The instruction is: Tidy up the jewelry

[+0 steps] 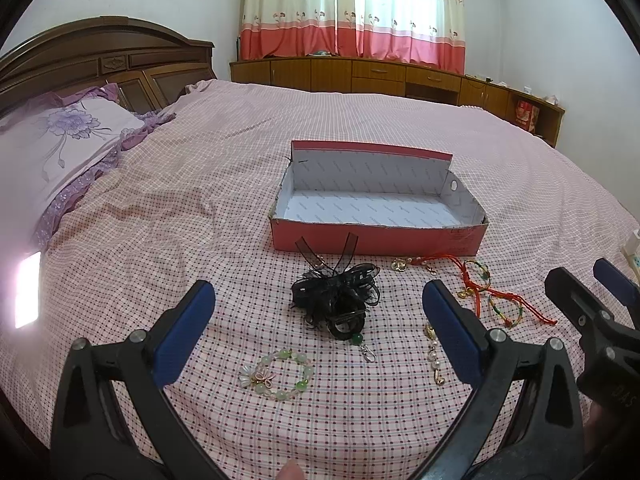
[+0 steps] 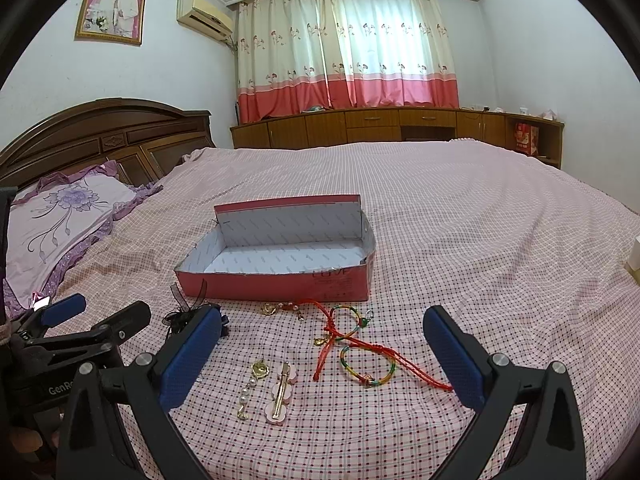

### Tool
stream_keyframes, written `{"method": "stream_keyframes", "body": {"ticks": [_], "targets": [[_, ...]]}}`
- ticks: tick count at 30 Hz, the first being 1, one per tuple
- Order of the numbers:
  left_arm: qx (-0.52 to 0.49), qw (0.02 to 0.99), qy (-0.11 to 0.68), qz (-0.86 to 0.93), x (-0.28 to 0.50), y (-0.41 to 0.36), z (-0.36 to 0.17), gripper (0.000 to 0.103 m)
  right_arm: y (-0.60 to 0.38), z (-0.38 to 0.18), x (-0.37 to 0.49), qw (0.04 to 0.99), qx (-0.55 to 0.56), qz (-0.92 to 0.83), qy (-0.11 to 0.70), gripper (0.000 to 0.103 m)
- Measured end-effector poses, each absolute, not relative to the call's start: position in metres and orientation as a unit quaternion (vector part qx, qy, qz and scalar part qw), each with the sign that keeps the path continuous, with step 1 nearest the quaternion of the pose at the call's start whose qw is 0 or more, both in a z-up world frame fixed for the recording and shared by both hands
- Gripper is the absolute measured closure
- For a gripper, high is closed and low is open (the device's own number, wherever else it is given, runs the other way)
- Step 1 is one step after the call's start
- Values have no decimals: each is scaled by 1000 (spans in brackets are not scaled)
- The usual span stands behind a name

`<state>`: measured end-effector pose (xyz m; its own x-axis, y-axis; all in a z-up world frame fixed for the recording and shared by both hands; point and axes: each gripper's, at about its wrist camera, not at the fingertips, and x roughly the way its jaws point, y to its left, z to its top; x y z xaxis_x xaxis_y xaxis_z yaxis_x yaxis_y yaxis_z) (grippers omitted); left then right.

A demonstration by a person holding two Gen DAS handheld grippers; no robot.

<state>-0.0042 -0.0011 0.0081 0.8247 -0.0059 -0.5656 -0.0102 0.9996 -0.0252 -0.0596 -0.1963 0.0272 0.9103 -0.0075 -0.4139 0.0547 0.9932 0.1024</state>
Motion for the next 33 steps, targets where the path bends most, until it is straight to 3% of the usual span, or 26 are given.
{"method": "stream_keyframes", "body": {"ticks": [33], "targets": [[-12,956,294,1,-5,0,9,6,-196,26,-59,976,55,-16,211,0]]}}
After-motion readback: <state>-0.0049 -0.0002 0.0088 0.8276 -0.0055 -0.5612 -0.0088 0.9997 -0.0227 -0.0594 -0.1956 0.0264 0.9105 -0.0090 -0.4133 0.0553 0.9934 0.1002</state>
